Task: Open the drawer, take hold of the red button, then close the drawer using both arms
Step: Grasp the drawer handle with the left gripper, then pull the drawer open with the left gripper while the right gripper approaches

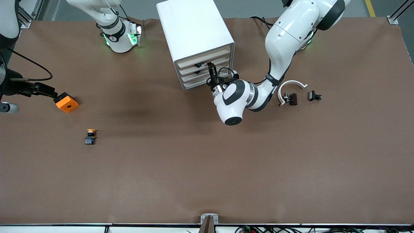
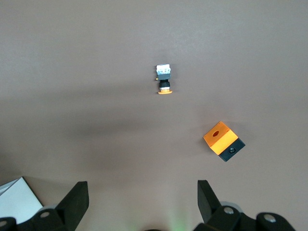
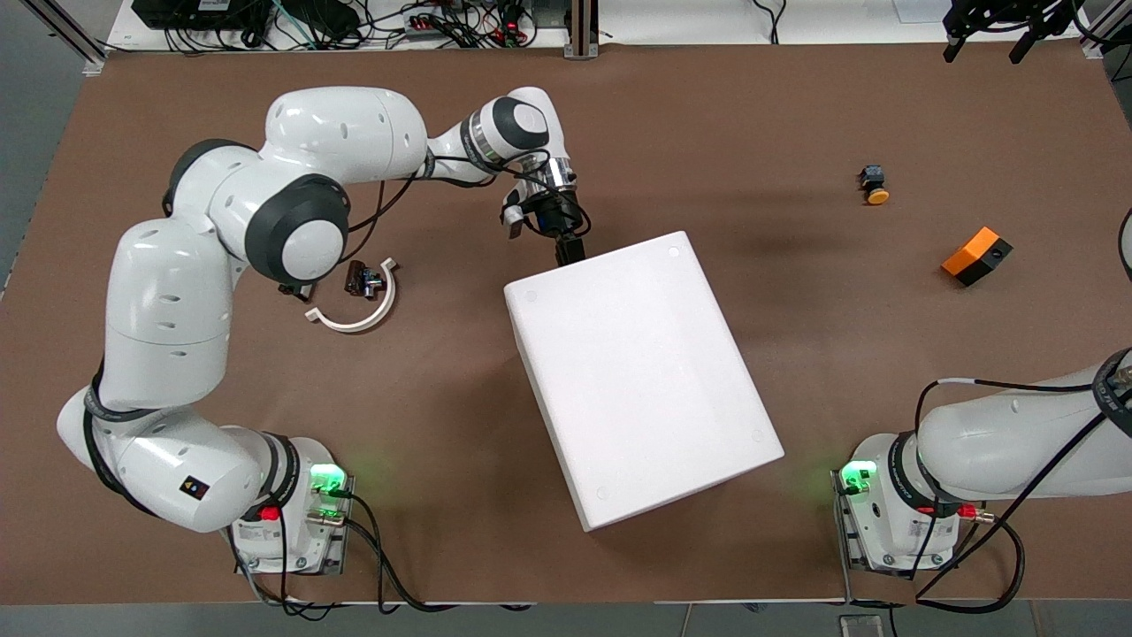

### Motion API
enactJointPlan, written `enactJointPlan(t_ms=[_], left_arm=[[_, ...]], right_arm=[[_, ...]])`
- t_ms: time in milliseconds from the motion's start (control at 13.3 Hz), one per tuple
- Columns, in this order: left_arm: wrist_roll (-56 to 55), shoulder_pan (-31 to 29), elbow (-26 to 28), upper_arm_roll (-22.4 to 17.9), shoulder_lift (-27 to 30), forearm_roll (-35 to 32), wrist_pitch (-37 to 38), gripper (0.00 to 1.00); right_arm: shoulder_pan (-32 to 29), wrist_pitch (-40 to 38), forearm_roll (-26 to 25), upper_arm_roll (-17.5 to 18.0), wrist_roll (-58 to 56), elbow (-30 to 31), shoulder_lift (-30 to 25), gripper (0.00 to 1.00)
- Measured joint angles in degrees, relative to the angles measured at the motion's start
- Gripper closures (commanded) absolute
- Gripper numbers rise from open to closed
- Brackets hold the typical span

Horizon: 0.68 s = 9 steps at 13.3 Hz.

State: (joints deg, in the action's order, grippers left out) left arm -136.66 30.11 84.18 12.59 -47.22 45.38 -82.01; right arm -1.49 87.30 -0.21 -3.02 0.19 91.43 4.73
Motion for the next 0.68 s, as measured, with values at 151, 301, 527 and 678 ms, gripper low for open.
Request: enactJointPlan(t_ms=[151, 301, 527, 678], left_arm=[[-0.01, 1.12, 0.16, 0.01, -0.02, 0.0, 0.07, 0.68], [-0.02, 2.21, 0.28, 0.0, -0.14, 0.0, 0.06, 0.79], [-0.01, 2.4, 0.3, -0.17, -0.92, 0.0, 0.03, 1.0], [0.35, 2.16, 0.3, -0.16, -1.14, 0.52, 0.44, 1.0]], right_arm=[[-0.01, 0.0, 0.0, -0.05, 0.03, -0.03, 0.0, 0.0], [0.0, 0.0, -0.01, -0.05, 0.04, -0.06, 0.01, 0.0], [0.0, 0.0, 0.06, -0.04, 0.17, -0.08, 0.02, 0.0], [0.12, 0.26, 0.9, 0.08, 0.91, -0.11, 0.03, 0.0]])
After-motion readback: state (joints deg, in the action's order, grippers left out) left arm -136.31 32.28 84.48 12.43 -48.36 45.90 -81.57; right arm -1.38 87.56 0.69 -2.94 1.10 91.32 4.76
